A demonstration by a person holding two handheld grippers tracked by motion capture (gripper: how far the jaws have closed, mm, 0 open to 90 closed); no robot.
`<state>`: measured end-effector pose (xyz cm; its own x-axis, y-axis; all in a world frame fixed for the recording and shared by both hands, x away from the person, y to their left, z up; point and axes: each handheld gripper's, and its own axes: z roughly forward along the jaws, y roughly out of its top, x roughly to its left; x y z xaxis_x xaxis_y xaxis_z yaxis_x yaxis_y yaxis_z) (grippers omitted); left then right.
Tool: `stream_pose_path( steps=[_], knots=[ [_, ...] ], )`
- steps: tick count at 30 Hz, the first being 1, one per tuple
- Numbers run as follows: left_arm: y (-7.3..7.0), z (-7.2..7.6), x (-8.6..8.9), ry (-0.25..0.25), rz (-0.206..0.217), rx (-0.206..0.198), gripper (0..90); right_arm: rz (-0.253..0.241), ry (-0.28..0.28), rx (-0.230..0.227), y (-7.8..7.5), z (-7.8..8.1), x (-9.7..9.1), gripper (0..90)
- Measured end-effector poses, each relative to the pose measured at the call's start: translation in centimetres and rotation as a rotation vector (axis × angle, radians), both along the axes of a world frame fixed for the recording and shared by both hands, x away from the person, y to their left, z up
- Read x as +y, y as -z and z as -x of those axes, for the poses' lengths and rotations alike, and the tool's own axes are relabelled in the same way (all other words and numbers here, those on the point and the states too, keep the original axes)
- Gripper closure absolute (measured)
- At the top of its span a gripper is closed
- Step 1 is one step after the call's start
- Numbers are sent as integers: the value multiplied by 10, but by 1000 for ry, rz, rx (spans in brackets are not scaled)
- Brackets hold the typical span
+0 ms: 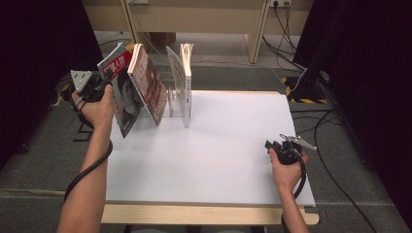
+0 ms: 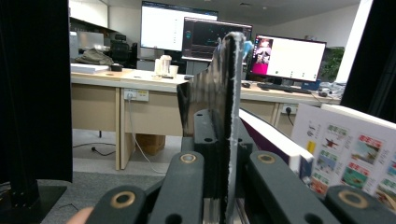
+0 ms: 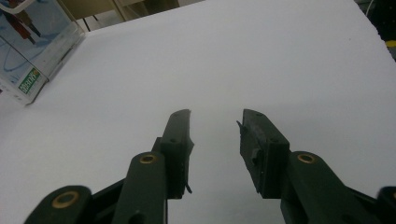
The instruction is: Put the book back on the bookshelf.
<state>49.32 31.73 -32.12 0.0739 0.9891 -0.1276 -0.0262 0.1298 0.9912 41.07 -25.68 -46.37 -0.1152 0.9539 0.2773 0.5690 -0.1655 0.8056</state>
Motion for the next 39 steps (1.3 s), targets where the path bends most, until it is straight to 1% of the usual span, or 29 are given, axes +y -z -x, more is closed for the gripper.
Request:
stream_pose_path(
  steps=[2,4,8,12,15,16,17,20,22,23,25,26,30,31,33,34,35,36,37,38,39],
  knots=[
    [-2,-3,-1,-1,-1,-4,861,0,0,0,0,0,0,632],
    [-4,-8,-2,-12,-19,-9,860,-3,4,1,0,0,-1,632],
    [-5,-12,-2,-23,-23,-8,860,-9,7,8,1,0,-1,632],
    [2,-16,-3,-27,-36,-6,860,-10,9,10,1,0,-2,633],
    [8,-16,-4,-24,-37,0,859,-8,7,9,1,0,-1,633],
    [8,-16,-4,-24,-37,0,859,-8,7,9,1,0,-1,633],
    [10,-13,-5,-25,-47,-8,859,-7,6,9,1,0,-1,633],
    [12,-10,-5,-26,-91,-11,858,-7,6,10,1,0,-1,633],
    [13,-7,-3,-23,-115,-5,857,-4,5,6,1,0,-2,633],
    [13,-7,-3,-23,-115,-5,857,-4,5,6,1,0,-2,633],
    [16,1,0,-4,-135,7,856,-4,4,9,1,1,-2,632],
    [16,1,0,-4,-135,7,856,-4,4,9,1,1,-2,632],
    [23,11,7,20,-135,27,855,-4,7,8,0,1,-1,632],
    [27,17,11,25,-139,33,854,-9,8,7,0,1,-1,632],
    [30,24,16,32,-135,36,855,-7,9,3,0,2,-1,632],
    [30,24,16,32,-135,36,854,-7,9,3,0,2,-1,632],
    [32,30,19,43,-140,40,853,-7,9,6,0,2,-1,632],
    [32,30,19,43,-140,40,853,-7,9,6,0,2,-1,632],
    [32,32,21,41,-137,44,853,-5,6,7,0,2,-1,632],
    [34,37,26,39,-124,47,852,-6,6,11,0,2,1,632],
    [34,37,26,39,-124,47,852,-6,6,11,0,2,1,632]
  ],
)
